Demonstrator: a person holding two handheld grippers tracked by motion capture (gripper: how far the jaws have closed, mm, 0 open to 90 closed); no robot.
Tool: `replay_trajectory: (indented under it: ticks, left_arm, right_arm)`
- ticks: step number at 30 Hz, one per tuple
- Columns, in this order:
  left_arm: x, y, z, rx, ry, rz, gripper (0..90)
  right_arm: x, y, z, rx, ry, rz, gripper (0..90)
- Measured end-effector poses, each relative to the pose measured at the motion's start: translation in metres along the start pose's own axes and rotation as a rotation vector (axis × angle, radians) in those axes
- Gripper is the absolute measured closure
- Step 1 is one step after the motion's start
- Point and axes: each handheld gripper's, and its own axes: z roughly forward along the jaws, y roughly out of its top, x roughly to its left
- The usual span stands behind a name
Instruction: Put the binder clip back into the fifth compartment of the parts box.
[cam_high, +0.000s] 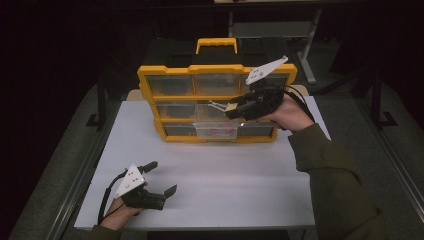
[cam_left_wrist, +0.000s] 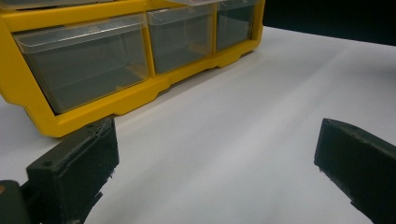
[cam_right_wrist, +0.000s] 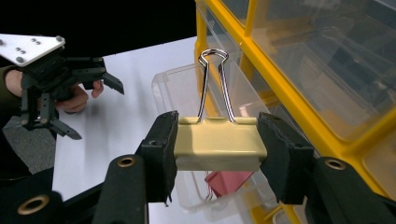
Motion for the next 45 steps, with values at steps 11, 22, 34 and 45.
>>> replay_trajectory:
  ticks: [11,22,34,45]
  left_arm:
    - [-0.001,0.000,0.000,-0.002,-0.001,-0.008,0.0]
    - [-0.001,0.000,0.000,-0.002,0.000,-0.008,0.0]
    - [-0.001,0.000,-0.001,0.000,0.002,-0.004,0.0]
    - [0.000,-0.001,-0.001,0.001,0.003,-0.006,0.0]
  right_arm:
    - [-0.005,0.000,0.015,0.011,0.013,0.010,46.5]
    - [-0.002,0.001,0.013,-0.008,0.023,0.022,48.5]
    - [0.010,0.002,0.007,-0.011,0.041,0.020,67.3]
    - [0.019,-0.005,0.010,-0.031,0.052,-0.009,88.8]
